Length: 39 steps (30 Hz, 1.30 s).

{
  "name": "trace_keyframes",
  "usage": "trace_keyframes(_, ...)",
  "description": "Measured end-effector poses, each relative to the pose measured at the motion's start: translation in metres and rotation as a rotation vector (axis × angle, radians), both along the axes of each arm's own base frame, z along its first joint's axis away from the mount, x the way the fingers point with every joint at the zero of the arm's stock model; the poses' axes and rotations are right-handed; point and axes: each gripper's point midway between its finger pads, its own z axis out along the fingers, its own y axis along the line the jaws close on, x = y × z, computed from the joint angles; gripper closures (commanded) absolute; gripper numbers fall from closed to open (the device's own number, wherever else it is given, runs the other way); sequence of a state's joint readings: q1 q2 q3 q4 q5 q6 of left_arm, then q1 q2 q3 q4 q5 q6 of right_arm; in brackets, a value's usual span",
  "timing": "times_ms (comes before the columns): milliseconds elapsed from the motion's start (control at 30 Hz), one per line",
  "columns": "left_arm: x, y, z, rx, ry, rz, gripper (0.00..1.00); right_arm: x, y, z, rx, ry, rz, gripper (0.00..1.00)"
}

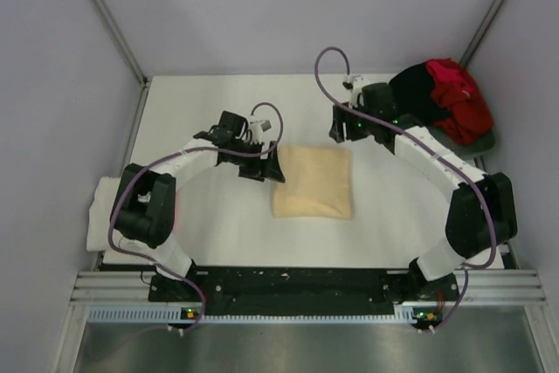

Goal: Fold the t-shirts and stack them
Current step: Smooth out wrinkles on the folded tshirt, then put the neatly folded tshirt into the corner of the board with the left arm

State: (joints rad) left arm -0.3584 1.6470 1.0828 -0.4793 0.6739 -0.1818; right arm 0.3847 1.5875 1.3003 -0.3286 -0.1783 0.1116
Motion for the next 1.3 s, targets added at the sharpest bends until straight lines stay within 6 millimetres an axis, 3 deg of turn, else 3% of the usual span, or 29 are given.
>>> trace_keyframes(167,0.018,-0.002,-0.029,0.038,0.050,0.091,0.02,-0.051,-0.028,-0.067,-0.080,0.156,-0.038,0.39)
trace_keyframes(233,0.020,-0.005,-0.039,0.053,0.066,0.103,0.06,-0.064,-0.037,-0.078,-0.094,0.184,-0.049,0.39)
trace_keyframes(333,0.019,-0.015,-0.051,0.054,0.098,0.090,0.15,-0.076,-0.048,-0.073,-0.084,0.173,-0.073,0.38)
trace_keyframes(400,0.023,-0.022,-0.052,0.038,0.102,0.082,0.34,-0.076,-0.052,-0.059,-0.061,0.137,-0.089,0.37)
trace_keyframes(500,0.027,-0.029,-0.058,0.019,0.122,0.072,1.00,-0.079,-0.056,-0.031,-0.024,0.059,-0.104,0.36)
trace_keyframes(567,0.024,-0.031,-0.068,0.015,0.157,0.064,1.00,-0.081,-0.057,-0.013,-0.004,0.010,-0.109,0.35)
trace_keyframes(667,0.023,-0.033,-0.068,-0.009,0.172,0.042,1.00,-0.085,-0.061,0.004,0.011,-0.041,-0.117,0.35)
trace_keyframes(833,0.017,-0.017,-0.061,0.016,0.142,-0.005,1.00,-0.098,-0.071,0.007,-0.007,-0.059,-0.138,0.34)
trace_keyframes(1100,0.004,0.053,-0.028,0.168,0.019,-0.123,1.00,-0.109,-0.085,0.001,-0.063,-0.052,-0.156,0.34)
trace_keyframes(1300,-0.020,0.114,-0.013,0.389,-0.032,-0.214,1.00,-0.114,-0.091,-0.009,-0.108,-0.030,-0.155,0.34)
